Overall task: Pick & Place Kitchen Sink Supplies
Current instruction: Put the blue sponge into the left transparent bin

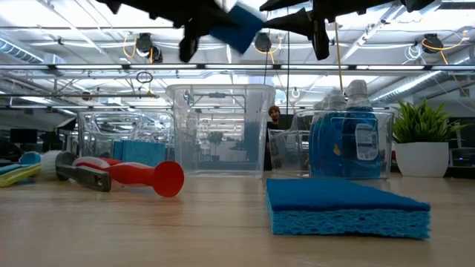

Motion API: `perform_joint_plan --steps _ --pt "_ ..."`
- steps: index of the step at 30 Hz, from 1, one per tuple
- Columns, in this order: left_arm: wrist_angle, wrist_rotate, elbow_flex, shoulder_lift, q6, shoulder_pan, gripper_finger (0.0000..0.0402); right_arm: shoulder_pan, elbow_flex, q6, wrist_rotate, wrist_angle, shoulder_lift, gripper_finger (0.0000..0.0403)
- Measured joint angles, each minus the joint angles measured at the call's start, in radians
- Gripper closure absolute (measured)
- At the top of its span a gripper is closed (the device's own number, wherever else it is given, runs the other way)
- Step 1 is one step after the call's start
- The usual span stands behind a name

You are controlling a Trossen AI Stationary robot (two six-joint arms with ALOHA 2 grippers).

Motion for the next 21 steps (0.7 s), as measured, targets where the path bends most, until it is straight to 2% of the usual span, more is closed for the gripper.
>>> perform_joint_plan --steps 2,6,9,15,21 --pt "-0.128 -0.04 -0.007 -0.053 0.016 0.007 0.0392 0.0 0.0 0.0 -0.002 -0.003 0.0 0.0278" --pt "-0.286 -0.117 -0.005 -0.168 0.031 0.021 0.0392 0.0 0.0 -0.009 -0.01 0.008 0.001 0.0253" --pt "-0.353 -0.152 -0.001 -0.229 0.04 0.031 0.0392 0.0 0.0 -0.023 -0.026 0.02 0.001 0.0243" --pt "-0.572 -0.261 -0.004 -0.342 0.041 0.049 0.0392 0.0 0.0 -0.033 -0.026 0.033 0.001 0.0243" --pt "-0.673 -0.342 -0.001 -0.42 0.036 0.073 0.0392 0.0 0.0 -0.027 -0.027 0.047 0.001 0.0243"
